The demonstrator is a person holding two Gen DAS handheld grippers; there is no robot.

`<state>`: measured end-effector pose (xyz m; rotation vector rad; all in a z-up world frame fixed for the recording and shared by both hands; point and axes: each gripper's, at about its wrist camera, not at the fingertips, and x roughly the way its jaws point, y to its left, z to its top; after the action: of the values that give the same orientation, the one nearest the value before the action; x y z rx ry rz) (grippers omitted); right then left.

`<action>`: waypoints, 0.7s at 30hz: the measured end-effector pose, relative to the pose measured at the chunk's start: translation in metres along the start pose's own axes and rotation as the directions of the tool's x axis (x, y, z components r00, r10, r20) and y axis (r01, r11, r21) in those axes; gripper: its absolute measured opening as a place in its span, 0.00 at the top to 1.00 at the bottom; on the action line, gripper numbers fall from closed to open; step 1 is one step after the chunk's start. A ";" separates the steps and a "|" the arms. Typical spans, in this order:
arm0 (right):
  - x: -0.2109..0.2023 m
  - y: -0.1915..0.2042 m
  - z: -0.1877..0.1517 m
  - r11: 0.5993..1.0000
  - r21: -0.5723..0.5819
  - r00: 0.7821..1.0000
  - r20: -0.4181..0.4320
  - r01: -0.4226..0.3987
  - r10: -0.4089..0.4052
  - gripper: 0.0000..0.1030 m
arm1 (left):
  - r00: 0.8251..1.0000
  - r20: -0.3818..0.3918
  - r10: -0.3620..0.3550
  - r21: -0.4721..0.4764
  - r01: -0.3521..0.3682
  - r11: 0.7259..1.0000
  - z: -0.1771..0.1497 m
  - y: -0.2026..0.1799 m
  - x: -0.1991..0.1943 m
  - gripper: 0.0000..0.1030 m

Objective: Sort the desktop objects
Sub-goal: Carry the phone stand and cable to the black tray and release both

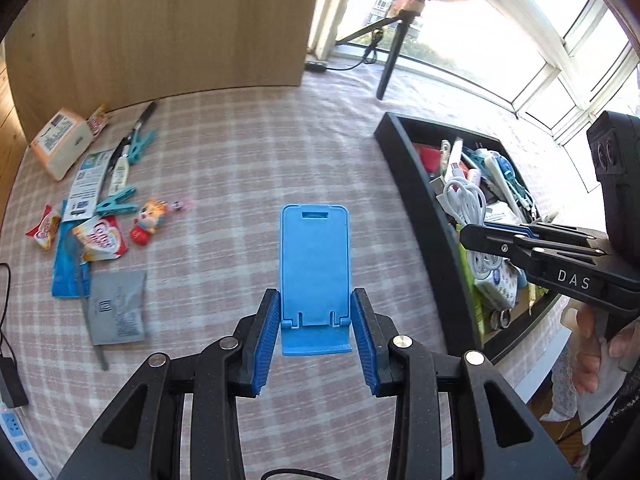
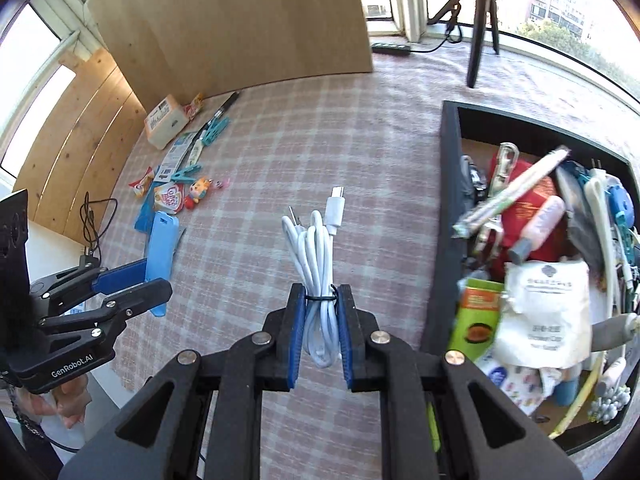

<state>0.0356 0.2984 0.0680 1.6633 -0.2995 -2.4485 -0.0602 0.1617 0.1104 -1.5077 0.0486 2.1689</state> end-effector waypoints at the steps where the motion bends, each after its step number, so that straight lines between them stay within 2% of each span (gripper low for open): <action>1: -0.008 -0.015 0.001 1.000 0.013 1.000 0.013 0.009 -0.009 0.85 | 1.000 0.002 -0.015 0.009 0.015 1.000 0.004 -0.015 0.004 0.67; 7: -0.048 -0.104 -0.001 0.993 0.095 0.997 0.044 0.067 -0.071 0.85 | 0.997 -0.006 -0.082 0.095 0.083 0.992 0.026 -0.107 0.029 0.67; 9: -0.050 -0.124 -0.001 0.989 0.125 0.996 0.041 0.079 -0.085 0.85 | 0.995 -0.016 -0.102 0.126 0.104 0.987 0.031 -0.134 0.038 0.67; 12: -0.061 -0.157 -0.015 0.982 0.162 0.994 0.040 0.094 -0.102 0.85 | 0.992 -0.034 -0.119 0.166 0.123 0.978 0.037 -0.169 0.053 0.67; 17: -0.076 -0.186 -0.024 0.978 0.179 0.992 0.050 0.107 -0.118 0.85 | 0.989 -0.063 -0.133 0.206 0.143 0.968 0.047 -0.209 0.074 0.67; 21: -0.081 -0.195 -0.024 0.975 0.191 0.990 0.052 0.115 -0.127 0.85 | 0.989 -0.075 -0.130 0.231 0.144 0.962 0.053 -0.227 0.084 0.67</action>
<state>0.0830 0.5047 0.0816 1.7246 -0.4636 -2.6404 -0.0348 0.4084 0.1121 -1.3969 0.2086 1.9340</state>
